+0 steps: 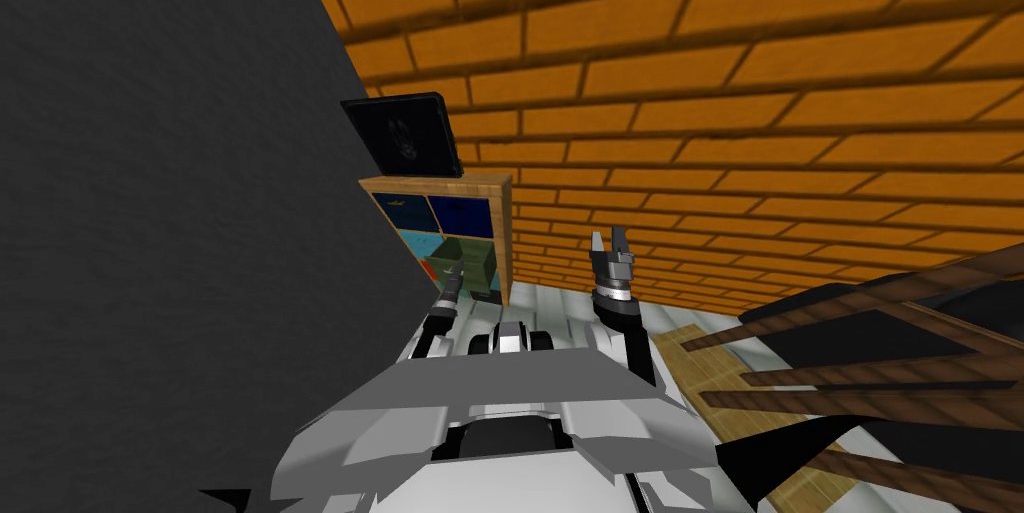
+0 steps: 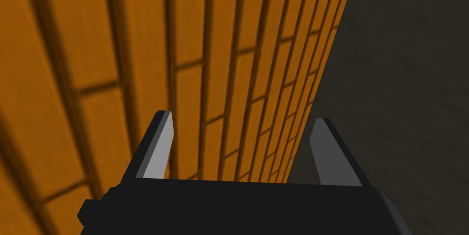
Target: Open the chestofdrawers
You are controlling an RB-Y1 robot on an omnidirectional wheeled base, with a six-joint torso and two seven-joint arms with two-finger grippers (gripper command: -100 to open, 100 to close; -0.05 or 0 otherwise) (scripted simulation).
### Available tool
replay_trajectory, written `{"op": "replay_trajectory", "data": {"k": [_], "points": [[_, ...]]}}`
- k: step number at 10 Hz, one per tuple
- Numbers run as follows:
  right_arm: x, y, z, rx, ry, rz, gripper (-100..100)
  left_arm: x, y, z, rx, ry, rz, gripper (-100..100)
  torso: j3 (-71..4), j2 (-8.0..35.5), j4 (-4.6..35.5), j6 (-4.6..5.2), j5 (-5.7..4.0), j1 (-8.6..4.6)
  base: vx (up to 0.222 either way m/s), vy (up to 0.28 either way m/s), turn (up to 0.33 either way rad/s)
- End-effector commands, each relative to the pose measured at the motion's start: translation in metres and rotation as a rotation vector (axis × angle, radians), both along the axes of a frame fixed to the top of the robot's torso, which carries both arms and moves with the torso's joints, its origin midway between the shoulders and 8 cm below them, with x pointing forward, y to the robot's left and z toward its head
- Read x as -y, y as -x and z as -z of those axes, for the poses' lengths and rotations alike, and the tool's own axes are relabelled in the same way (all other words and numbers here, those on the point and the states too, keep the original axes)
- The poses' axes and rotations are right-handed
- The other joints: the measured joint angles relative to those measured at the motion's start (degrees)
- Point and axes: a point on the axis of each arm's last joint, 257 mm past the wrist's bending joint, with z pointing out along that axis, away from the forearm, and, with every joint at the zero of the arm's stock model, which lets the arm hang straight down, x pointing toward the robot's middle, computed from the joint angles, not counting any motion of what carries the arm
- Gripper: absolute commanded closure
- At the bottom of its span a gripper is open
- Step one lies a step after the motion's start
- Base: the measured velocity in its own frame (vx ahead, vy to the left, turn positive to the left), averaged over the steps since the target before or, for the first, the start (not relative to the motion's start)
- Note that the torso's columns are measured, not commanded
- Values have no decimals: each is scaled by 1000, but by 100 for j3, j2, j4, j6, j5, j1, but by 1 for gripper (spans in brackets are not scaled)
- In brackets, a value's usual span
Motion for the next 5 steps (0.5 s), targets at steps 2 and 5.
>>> {"op": "replay_trajectory", "data": {"k": [2,5], "points": [[0,0,0,0,0,0,0,0,-2,-19,-2,-1,-3,-100,6,9,2,-1,1,4,-12,-2,-9],[0,0,0,0,0,0,0,0,-2,-14,-22,-1,-5,0,11,21,18,-2,-11,-12,-4,0,-2]]}}
